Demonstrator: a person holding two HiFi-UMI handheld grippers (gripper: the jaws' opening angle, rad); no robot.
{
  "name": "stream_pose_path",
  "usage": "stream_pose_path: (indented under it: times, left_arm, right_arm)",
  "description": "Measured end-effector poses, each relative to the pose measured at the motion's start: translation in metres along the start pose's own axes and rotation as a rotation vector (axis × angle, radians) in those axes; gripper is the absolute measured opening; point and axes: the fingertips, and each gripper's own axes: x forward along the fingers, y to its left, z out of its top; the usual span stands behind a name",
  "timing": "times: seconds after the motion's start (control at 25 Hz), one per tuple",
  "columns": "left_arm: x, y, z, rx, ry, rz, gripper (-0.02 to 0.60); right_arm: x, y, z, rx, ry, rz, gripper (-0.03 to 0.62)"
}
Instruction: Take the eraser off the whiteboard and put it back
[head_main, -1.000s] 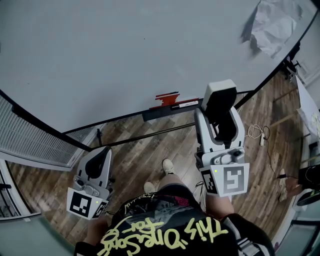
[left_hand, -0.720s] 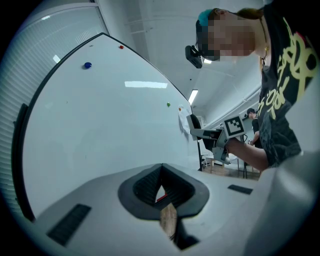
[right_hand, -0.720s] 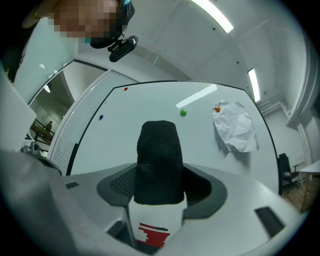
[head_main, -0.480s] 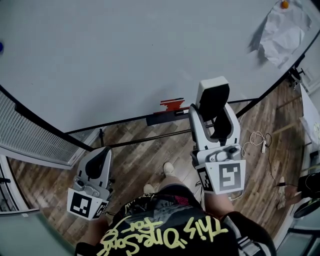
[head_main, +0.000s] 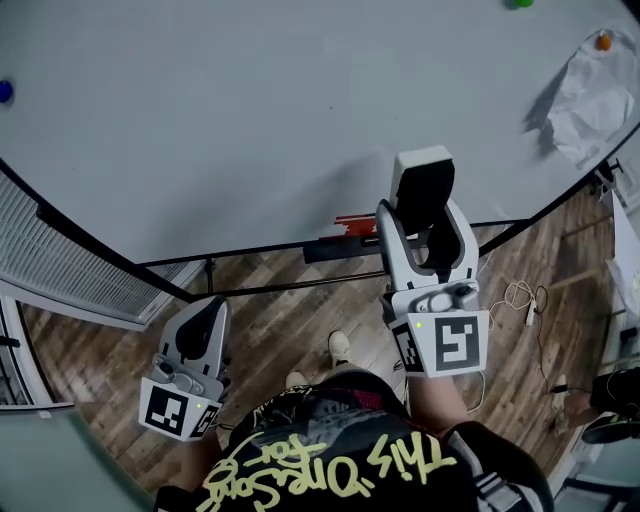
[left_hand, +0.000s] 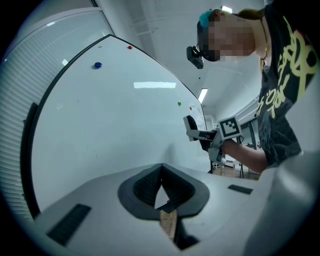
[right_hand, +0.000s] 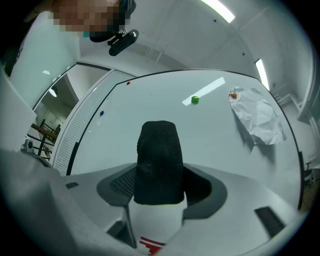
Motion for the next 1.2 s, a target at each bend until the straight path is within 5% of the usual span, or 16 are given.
stream_pose_path:
  times: [0.56,1.2]
  left_arm:
    - [0.014,0.015,0.003,-0.002,0.005,0.082,0.008]
    - [0.013,0.020,0.000,-0.006,0.021,0.122,0.008]
  right_arm:
    - [0.049,0.001,-0.019,0.013,0.022,0.057,0.262]
    - [0.067,-0.007,-0.032,-0.008,0.050,0.013,0.262]
